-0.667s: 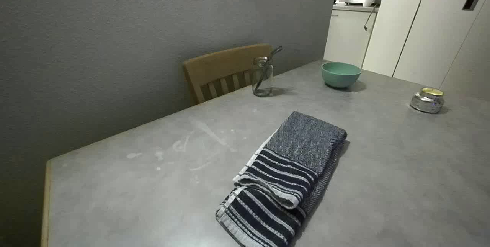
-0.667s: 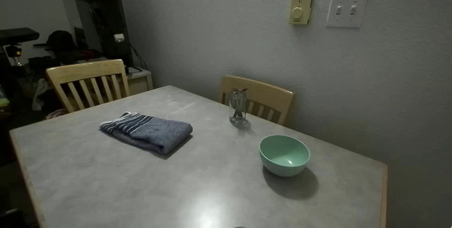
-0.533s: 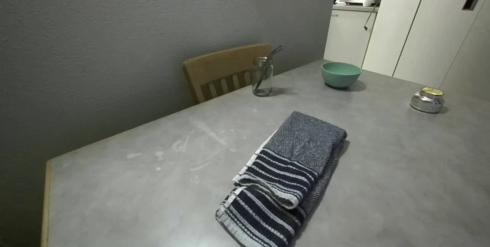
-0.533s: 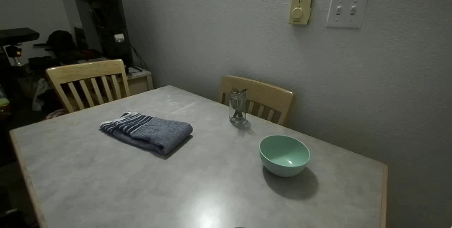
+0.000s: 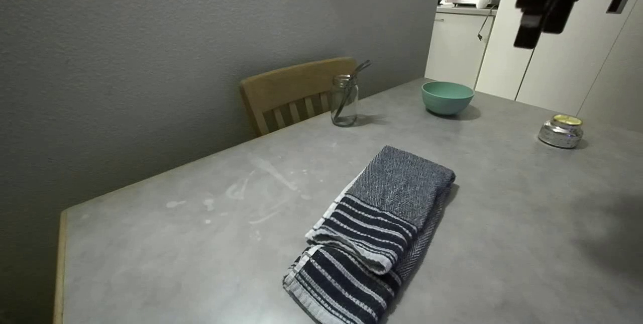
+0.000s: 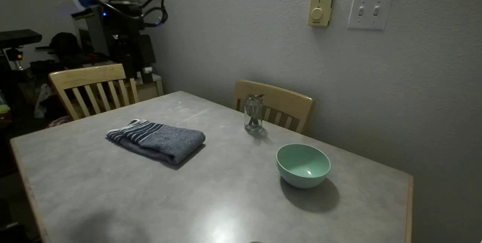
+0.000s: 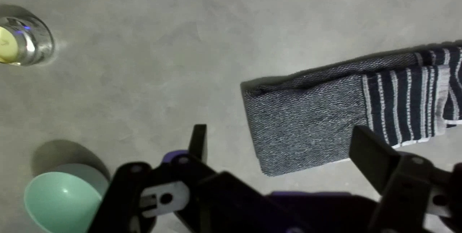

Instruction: Unfold the towel once

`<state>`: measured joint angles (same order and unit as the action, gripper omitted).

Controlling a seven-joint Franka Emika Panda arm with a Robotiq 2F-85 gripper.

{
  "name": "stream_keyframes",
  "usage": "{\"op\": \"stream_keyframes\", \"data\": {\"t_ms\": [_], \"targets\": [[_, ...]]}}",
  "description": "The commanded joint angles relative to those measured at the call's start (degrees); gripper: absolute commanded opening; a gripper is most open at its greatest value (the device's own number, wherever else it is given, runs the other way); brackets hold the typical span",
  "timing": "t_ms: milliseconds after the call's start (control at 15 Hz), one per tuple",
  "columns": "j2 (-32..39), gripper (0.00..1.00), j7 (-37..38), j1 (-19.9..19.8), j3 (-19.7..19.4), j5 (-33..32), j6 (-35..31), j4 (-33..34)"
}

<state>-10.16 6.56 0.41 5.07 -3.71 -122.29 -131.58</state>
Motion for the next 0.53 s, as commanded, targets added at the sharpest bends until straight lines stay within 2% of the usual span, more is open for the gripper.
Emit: {"op": "stream_keyframes", "data": {"t_ms": [0,133,200,467], "targets": [[11.4,1.00,-7.4,2.7,-0.2,3.9,0.1,7.9],[14.2,1.00,-10.0,2.8,-0.4,3.0,2.2,10.5],[10.9,1.00,-6.6,3.1,-0.3,2.5,-0.2,6.6],[14.2,1.00,-8.3,3.2,-0.4,2.5,0.5,9.6]]}}
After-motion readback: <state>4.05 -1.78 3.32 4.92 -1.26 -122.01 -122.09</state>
